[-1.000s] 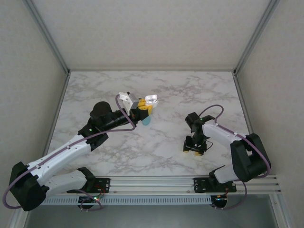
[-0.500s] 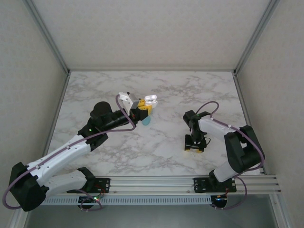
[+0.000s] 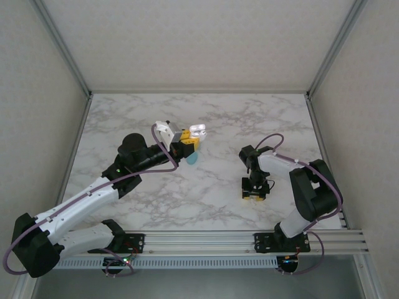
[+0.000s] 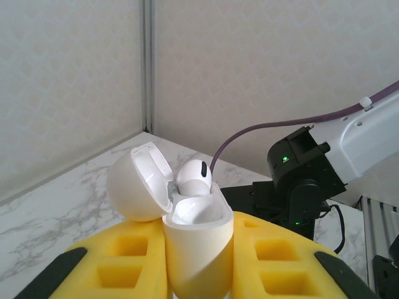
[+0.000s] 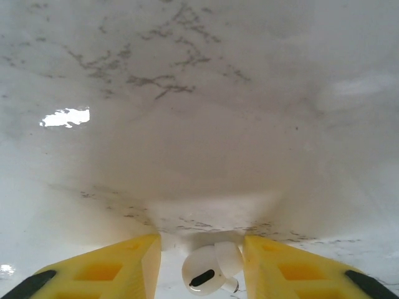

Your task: Insert the wireless bluetooth earbuds into the charging case

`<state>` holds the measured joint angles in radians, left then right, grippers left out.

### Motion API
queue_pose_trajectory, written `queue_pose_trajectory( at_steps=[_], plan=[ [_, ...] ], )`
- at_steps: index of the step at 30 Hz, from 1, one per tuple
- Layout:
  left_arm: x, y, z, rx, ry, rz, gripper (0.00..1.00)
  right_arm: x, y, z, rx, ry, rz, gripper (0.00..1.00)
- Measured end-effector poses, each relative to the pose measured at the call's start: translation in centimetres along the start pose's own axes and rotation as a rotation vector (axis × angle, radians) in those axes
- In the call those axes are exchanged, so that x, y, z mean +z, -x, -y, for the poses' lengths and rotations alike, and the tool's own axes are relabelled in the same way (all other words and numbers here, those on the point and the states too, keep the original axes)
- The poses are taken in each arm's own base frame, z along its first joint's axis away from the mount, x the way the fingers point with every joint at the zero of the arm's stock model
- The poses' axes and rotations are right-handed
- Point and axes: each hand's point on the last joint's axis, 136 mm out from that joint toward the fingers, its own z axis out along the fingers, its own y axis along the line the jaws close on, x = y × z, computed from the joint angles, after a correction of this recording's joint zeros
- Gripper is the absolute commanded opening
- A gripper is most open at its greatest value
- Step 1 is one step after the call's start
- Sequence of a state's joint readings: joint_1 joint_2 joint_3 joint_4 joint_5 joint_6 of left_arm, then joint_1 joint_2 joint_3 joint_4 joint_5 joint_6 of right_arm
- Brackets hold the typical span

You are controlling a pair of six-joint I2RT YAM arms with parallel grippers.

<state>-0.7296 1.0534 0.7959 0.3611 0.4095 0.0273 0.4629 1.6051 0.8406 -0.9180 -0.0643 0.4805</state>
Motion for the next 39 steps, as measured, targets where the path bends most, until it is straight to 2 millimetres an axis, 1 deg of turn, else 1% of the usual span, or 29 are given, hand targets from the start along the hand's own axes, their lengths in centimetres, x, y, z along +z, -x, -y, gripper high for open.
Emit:
queue_pose_trajectory(
  at_steps=[4, 11, 13, 19, 22, 24, 26, 30, 34, 37, 39],
  plan=[
    [0.0, 0.0, 0.0, 0.0, 0.0, 0.0, 0.0, 0.0, 0.0, -0.1, 0.006, 0.004, -0.001, 0.37],
    [0.0, 0.0, 0.0, 0.0, 0.0, 0.0, 0.0, -0.1, 0.0, -0.2, 0.012, 0.015, 0.007, 0.31],
    [0.0, 0.0, 0.0, 0.0, 0.0, -0.001, 0.0, -0.1, 0.0, -0.2, 0.013, 0.019, 0.013, 0.28],
    [0.0, 0.0, 0.0, 0.0, 0.0, -0.001, 0.0, -0.2, -0.1, -0.2, 0.022, 0.029, 0.028, 0.28],
    [0.0, -0.1, 0.0, -0.001, 0.0, -0.002, 0.0, -0.9, 0.0, -0.4, 0.023, 0.048, 0.056, 0.28],
    [0.1, -0.2, 0.0, -0.002, 0.0, -0.005, 0.0, -1.7, 0.2, -0.6, 0.023, 0.07, 0.09, 0.29],
    [0.2, -0.4, -0.1, -0.004, 0.001, -0.01, 0.0, -2.9, 0.6, -1.0, 0.024, 0.097, 0.133, 0.29],
    [0.5, -0.9, -0.3, -0.009, 0.002, -0.023, 0.0, -6.6, 2.0, -2.1, 0.026, 0.171, 0.254, 0.29],
    [0.9, -1.6, -0.5, -0.016, 0.004, -0.042, 0.0, -11.5, 3.4, -3.6, 0.021, 0.261, 0.387, 0.3],
    [1.4, -2.6, -0.8, -0.025, 0.006, -0.066, 0.0, -15.8, 4.3, -4.6, 0.022, 0.333, 0.497, 0.3],
    [1.7, -3.2, -1.0, -0.029, 0.01, -0.082, 0.0, -18.1, 4.7, -5.1, 0.019, 0.376, 0.553, 0.3]
  ],
)
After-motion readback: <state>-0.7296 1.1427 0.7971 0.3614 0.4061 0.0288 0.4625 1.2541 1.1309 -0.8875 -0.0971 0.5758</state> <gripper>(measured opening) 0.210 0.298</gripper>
